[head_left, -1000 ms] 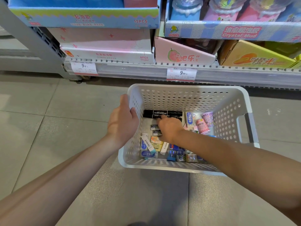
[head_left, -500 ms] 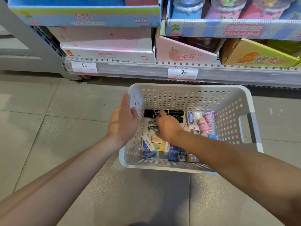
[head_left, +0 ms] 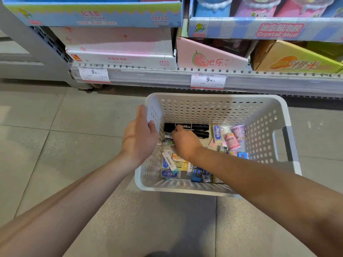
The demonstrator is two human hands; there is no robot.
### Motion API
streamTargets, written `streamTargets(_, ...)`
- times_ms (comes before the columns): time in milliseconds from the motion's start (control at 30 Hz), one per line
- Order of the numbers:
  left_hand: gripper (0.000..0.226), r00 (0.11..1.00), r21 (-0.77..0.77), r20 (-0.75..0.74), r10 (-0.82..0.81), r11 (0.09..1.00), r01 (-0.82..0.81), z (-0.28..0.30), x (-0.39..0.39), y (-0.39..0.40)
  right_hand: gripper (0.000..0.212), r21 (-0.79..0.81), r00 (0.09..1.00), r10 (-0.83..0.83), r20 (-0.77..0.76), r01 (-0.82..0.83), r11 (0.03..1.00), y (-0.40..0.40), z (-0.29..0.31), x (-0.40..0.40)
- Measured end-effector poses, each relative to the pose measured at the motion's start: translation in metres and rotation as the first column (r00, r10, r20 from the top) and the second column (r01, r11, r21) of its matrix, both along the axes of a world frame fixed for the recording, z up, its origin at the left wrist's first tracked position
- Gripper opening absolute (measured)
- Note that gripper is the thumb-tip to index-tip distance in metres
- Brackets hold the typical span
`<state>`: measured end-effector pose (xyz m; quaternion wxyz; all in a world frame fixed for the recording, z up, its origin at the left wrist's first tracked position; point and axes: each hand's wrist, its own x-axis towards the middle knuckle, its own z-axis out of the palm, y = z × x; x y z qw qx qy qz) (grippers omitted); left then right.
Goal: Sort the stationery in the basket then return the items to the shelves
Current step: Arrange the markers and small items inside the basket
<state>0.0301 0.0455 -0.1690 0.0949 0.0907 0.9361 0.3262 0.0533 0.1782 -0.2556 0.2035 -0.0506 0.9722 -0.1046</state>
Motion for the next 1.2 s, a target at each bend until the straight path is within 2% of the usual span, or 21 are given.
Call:
streamTargets(200,0.014,1.0,0.0,-0.005,-0.001,1.0,0.001,0.0,0.0,0.001,0.02,0.017,0.995,0.096,-0.006,-0.096,0.995,0.004,-0.003,0.004)
streamTargets(633,0.014,1.0,-0.003,0.008,0.028,1.0,-0.028,0.0,0.0,0.001,0.016,-0.081,0.997,0.026,-0.072,-0.032,0.996,0.002,-0.011,0.001)
streamTargets(933,0.015,1.0,-0.006,0.003,0.017,1.0,-0.017,0.002,0.001,0.001,0.014,-0.014,0.993,0.091,-0.074,-0.093,0.996,0.003,-0.014,0.0)
streamTargets(1200,0.017,1.0,-0.01,0.005,0.019,1.0,-0.019,0.004,0.002,0.003,0.026,-0.023,0.996,0.039,-0.081,-0.041,0.999,0.005,-0.01,0.005)
